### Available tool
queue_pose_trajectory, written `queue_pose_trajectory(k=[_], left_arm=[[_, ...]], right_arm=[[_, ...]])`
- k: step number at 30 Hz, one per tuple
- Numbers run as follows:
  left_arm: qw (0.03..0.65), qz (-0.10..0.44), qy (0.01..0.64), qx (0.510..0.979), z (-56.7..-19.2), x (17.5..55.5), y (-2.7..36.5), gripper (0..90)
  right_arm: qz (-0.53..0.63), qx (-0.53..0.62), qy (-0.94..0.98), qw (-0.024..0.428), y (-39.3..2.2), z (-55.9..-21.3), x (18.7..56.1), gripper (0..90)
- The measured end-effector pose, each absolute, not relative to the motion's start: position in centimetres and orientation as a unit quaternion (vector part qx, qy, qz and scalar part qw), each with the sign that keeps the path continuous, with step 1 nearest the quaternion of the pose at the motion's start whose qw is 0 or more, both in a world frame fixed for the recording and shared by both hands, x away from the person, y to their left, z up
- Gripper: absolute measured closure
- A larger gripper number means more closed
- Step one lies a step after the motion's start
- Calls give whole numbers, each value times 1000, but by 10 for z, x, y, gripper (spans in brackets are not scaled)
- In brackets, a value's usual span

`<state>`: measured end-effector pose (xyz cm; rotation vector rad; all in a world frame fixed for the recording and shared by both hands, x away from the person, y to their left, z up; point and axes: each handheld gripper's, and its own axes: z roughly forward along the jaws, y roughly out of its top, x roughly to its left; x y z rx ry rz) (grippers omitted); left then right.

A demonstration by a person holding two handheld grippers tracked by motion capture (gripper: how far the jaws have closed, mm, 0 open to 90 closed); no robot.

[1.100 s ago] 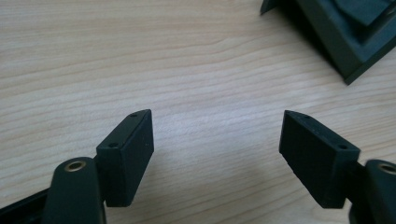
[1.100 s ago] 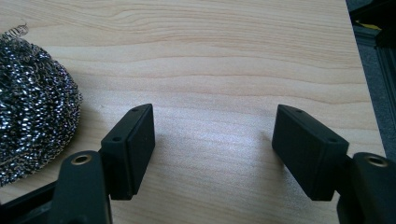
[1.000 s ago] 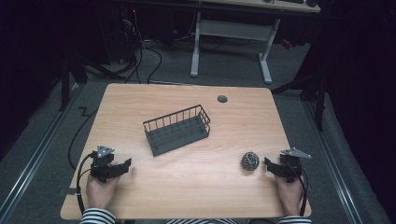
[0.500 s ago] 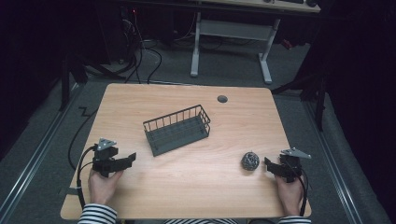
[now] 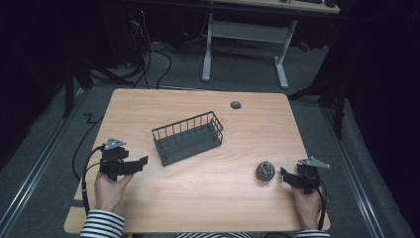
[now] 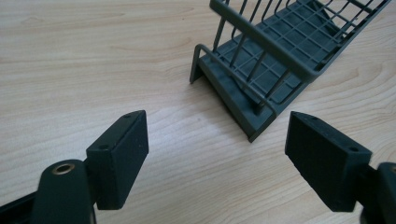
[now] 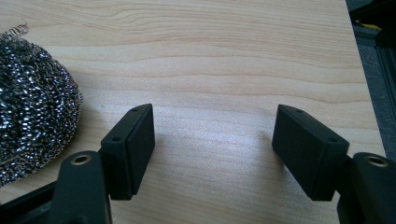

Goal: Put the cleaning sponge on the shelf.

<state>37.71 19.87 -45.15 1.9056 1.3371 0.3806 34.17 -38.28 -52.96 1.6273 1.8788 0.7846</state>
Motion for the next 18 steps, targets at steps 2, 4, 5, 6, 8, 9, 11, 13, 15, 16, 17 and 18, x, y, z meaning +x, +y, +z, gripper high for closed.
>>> queue_pose_trajectory(k=[2, 4, 5, 6, 8, 9, 11, 13, 15, 16, 17, 18], left_arm=[[382, 148, 522, 748, -448, 379, 196, 216], [380, 146, 519, 752, -444, 381, 194, 216], [380, 146, 516, 754, -441, 382, 191, 216], [380, 143, 515, 755, -438, 383, 190, 216], [381, 143, 513, 755, -437, 384, 189, 216], [382, 143, 512, 756, -434, 385, 188, 216], [384, 143, 508, 758, -428, 388, 184, 215], [385, 142, 506, 759, -426, 389, 182, 215], [387, 143, 503, 760, -421, 392, 179, 215], [386, 142, 501, 761, -420, 394, 177, 215], [385, 142, 500, 762, -419, 395, 176, 215], [384, 143, 500, 763, -417, 397, 174, 215]], right_arm=[[290, 602, 695, 264, -383, -530, 342, 301], [290, 602, 695, 264, -383, -530, 342, 301], [290, 602, 695, 264, -383, -530, 342, 300], [290, 602, 695, 264, -383, -530, 342, 300], [290, 603, 695, 264, -383, -530, 342, 300], [290, 603, 695, 264, -383, -530, 342, 300], [290, 602, 696, 264, -383, -530, 342, 299], [290, 602, 696, 264, -383, -530, 342, 300], [290, 602, 696, 264, -383, -530, 342, 299], [290, 602, 695, 264, -383, -530, 342, 299], [290, 602, 696, 264, -383, -530, 342, 299], [290, 602, 696, 264, -383, -530, 342, 299]])
